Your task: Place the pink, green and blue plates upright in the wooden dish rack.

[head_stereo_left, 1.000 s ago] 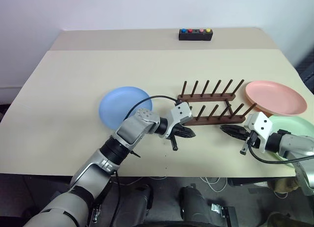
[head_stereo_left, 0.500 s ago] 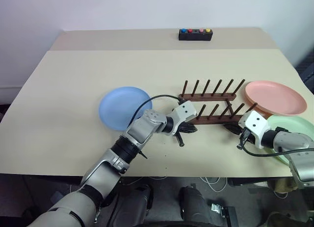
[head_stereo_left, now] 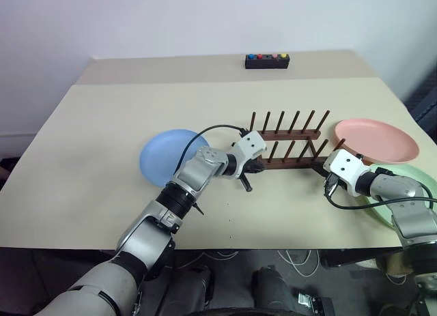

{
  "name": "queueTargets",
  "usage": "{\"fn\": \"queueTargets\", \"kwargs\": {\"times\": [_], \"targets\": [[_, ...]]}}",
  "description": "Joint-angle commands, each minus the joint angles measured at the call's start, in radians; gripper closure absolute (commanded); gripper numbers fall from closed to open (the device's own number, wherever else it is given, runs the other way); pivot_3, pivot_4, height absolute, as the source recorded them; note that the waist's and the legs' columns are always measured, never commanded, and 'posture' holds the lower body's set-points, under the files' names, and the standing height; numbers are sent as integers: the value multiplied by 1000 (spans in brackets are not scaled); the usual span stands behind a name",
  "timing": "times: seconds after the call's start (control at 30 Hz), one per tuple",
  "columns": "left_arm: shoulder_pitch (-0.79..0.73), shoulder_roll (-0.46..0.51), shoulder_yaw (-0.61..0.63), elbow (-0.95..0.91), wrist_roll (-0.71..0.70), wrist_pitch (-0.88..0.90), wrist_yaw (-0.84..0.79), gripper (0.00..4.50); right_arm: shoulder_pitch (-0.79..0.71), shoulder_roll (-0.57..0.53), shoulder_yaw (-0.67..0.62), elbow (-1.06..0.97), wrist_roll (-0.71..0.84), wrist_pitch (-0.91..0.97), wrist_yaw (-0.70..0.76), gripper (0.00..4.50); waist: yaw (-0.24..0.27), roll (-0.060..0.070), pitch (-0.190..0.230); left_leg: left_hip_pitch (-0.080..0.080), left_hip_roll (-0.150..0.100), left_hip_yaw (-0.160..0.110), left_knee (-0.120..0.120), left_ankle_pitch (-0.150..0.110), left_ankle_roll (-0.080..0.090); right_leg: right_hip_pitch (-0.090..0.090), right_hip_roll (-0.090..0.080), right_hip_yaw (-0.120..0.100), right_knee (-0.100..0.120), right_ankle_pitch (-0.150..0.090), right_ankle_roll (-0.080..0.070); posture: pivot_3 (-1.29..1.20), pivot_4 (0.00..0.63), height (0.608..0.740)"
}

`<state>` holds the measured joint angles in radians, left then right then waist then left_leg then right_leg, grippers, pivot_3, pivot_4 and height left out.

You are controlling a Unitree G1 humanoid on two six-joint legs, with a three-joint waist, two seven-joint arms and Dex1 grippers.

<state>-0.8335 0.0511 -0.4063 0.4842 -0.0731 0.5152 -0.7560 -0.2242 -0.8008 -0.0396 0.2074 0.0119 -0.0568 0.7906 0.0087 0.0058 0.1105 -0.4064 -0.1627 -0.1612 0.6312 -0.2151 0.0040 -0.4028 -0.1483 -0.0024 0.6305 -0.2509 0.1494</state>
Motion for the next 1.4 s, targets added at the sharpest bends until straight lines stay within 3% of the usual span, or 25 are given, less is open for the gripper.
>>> {"fn": "queueTargets", "kwargs": {"times": [0.03, 0.23, 0.4, 0.67, 0.9, 1.4], "targets": [[-35, -4, 35, 39, 14, -50, 12, 4470, -35, 10, 4, 24, -18, -43, -20, 4436, 0, 0, -6, 1, 0, 0, 0, 0, 0, 1, 0, 0, 0, 0, 0, 0, 0, 740], [-54, -6, 52, 61, 16, -63, -3, 4470, -68, 18, 22, 54, -26, -69, -16, 4436, -2, -1, -9, 1, 0, 0, 0, 0, 1, 1, 0, 1, 0, 0, 0, 0, 0, 740], [-1, 9, 54, -84, -28, 25, -71, 4470, -28, 11, -4, -9, 58, -48, 61, 4436, -6, -1, -12, 1, 0, 0, 0, 0, 1, 1, 0, 1, 0, 0, 0, 0, 0, 740], [46, 110, 91, -335, -141, 240, -161, 4470, 29, -10, -82, -116, 186, 43, 124, 4436, -25, 0, -16, 1, 0, -1, 0, 0, 1, 0, 0, 1, 0, 0, 0, 0, 0, 740], [40, 147, 107, -332, -154, 240, -145, 4470, 19, -3, -95, -112, 185, 44, 113, 4436, -22, 1, -21, 1, 0, 0, 0, 0, 1, 1, 0, 1, 0, 0, 0, 0, 0, 740], [75, 92, 39, -284, -128, 188, -105, 4470, -3, 6, -26, -32, 45, -38, 63, 4436, -22, 1, -25, 1, 0, 0, 0, 0, 1, 1, 0, 2, 0, 0, 0, 0, 0, 740]]}}
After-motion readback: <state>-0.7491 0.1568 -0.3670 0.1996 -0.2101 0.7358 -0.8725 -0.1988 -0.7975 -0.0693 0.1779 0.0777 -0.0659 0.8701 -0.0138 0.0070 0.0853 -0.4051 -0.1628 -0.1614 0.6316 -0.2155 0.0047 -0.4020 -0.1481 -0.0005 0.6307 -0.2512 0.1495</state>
